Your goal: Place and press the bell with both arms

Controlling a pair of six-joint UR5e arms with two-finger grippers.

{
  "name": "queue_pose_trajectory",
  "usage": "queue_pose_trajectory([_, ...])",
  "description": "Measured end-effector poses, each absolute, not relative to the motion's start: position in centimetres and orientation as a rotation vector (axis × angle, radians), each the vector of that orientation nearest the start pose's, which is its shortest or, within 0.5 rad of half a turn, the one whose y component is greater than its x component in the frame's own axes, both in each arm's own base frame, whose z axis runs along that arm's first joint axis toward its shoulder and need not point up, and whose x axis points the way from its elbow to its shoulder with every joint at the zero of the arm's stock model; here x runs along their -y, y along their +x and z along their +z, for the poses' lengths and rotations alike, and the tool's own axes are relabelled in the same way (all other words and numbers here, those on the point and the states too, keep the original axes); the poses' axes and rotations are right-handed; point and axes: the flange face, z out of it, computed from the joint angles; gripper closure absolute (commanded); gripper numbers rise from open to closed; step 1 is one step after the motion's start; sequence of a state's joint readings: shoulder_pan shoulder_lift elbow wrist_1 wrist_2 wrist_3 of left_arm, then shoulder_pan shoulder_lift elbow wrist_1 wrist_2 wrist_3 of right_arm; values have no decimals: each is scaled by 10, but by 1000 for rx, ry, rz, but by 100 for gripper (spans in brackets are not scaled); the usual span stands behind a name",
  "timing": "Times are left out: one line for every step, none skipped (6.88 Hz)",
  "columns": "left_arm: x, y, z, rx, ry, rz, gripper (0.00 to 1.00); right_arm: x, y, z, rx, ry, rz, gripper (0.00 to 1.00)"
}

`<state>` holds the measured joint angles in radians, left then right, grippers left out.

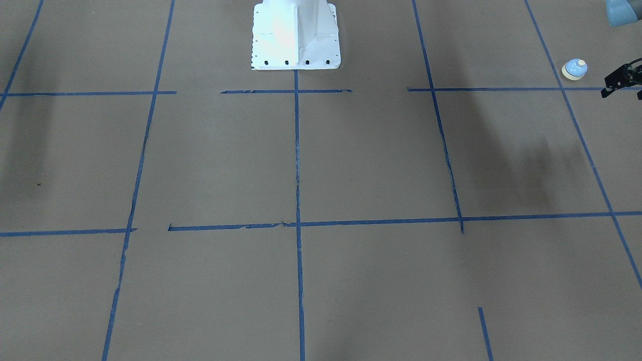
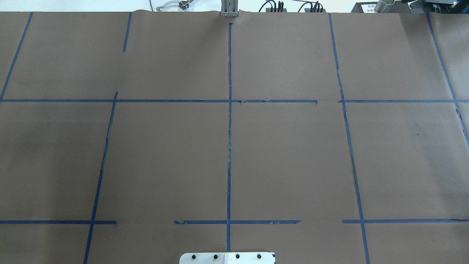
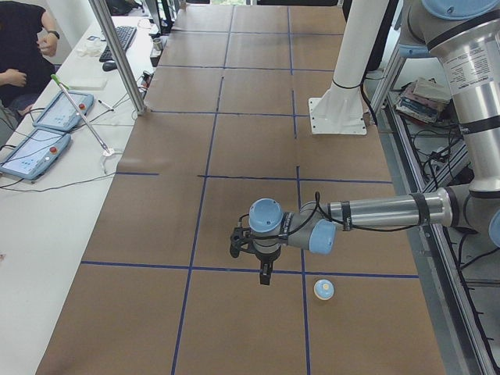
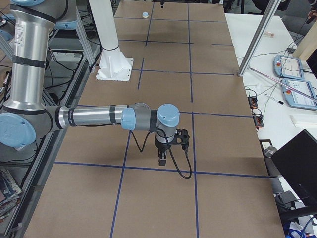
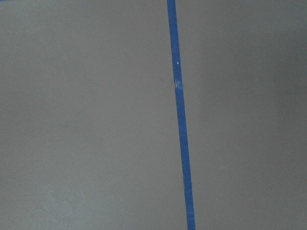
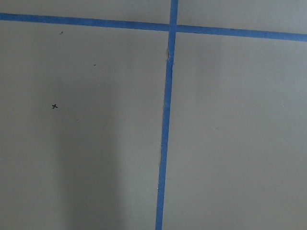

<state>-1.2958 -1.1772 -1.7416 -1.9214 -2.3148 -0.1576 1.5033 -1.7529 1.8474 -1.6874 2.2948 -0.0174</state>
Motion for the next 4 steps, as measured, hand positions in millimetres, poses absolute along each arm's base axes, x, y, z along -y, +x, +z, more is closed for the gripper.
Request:
queue_pose_trajectory([317, 40, 711, -747, -84, 204, 0, 415, 39, 620, 723, -40, -73, 0])
queue_pose_trajectory([304, 51, 718, -740, -121, 245, 0, 415, 39, 620, 723, -39, -74, 0])
queue_pose_trajectory([294, 60, 726, -732, -153, 277, 0, 415, 39, 620, 724, -39, -74, 0])
queue_pose_trajectory([286, 62, 734, -725, -179, 291, 0, 415, 39, 621, 724, -40, -75, 0])
